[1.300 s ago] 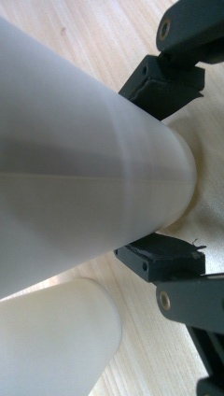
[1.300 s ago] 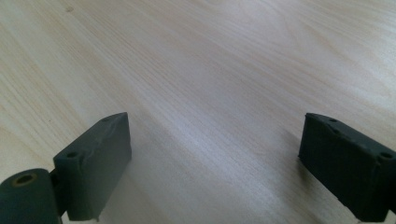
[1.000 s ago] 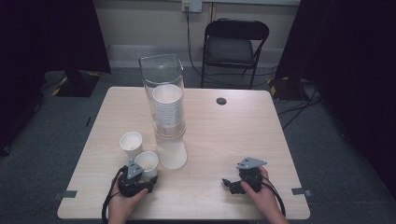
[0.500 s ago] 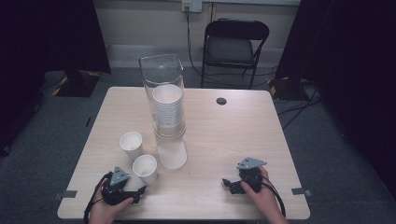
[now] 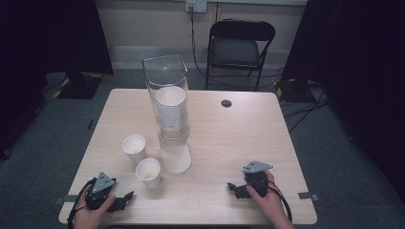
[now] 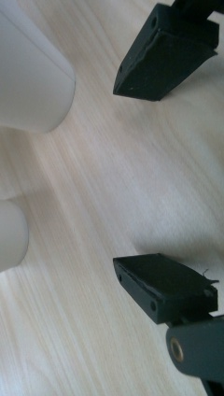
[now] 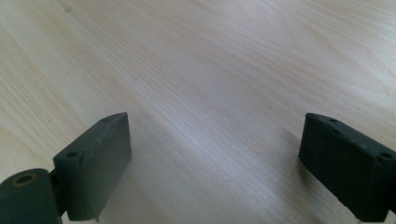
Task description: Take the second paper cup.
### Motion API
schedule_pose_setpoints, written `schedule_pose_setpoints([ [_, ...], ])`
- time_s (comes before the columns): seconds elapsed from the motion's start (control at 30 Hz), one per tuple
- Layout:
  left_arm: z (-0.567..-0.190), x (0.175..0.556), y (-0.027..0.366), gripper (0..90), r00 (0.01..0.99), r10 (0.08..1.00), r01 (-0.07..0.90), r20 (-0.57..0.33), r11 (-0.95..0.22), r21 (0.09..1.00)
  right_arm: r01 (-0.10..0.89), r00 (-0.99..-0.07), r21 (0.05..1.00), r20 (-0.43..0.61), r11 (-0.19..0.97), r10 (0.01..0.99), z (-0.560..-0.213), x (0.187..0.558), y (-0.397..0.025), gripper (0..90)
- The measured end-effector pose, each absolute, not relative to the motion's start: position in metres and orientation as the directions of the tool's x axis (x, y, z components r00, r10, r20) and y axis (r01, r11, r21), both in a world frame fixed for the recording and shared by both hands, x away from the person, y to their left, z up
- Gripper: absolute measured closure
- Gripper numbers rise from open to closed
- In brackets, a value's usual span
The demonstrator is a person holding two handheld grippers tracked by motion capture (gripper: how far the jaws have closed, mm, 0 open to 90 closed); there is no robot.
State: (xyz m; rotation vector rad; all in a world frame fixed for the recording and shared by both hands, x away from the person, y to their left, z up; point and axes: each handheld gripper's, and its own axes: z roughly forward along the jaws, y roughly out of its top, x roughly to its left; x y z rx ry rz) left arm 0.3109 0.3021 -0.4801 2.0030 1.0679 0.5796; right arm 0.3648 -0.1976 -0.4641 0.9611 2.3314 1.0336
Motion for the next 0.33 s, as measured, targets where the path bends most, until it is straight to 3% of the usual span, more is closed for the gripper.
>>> schedule_pose_setpoints([
  [0.33,-0.4818,0.3099,0.3032,8.1,0.516,0.856,0.49,0.036,-0.33,0.807,0.423,-0.676,0.764,-0.091,0.487,0.731,-0.4641,0.3649,-0.1976,8.5],
])
